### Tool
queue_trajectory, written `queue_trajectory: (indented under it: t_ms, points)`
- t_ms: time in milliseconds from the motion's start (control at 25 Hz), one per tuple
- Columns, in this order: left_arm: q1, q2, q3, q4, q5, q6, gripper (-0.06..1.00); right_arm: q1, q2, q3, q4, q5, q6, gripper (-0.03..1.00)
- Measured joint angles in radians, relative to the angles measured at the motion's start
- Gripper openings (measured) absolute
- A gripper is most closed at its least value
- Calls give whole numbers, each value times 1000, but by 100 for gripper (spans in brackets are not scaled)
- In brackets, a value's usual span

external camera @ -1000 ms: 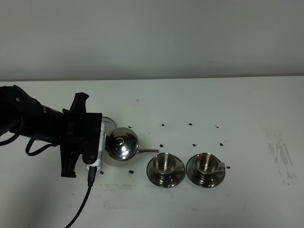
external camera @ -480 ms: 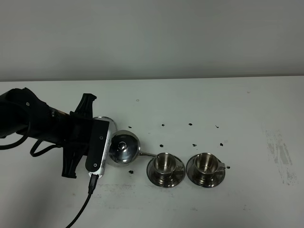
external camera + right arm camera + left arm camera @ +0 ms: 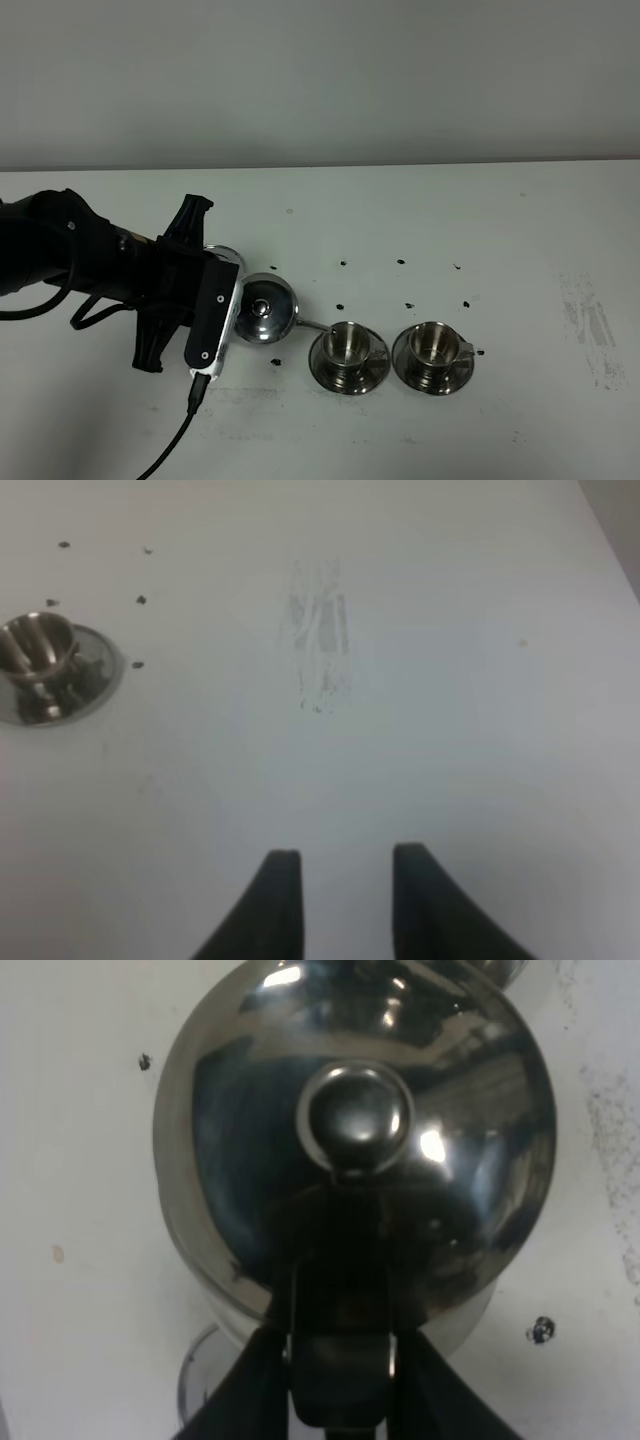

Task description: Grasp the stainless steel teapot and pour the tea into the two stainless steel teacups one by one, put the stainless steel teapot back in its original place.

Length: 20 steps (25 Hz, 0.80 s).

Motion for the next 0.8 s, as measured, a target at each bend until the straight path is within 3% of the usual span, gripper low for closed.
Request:
queue_trajectory:
  t_ms: [800]
  points:
    - [-22, 0, 0, 74, -67, 0, 22, 0, 0, 0, 0, 0, 0, 23]
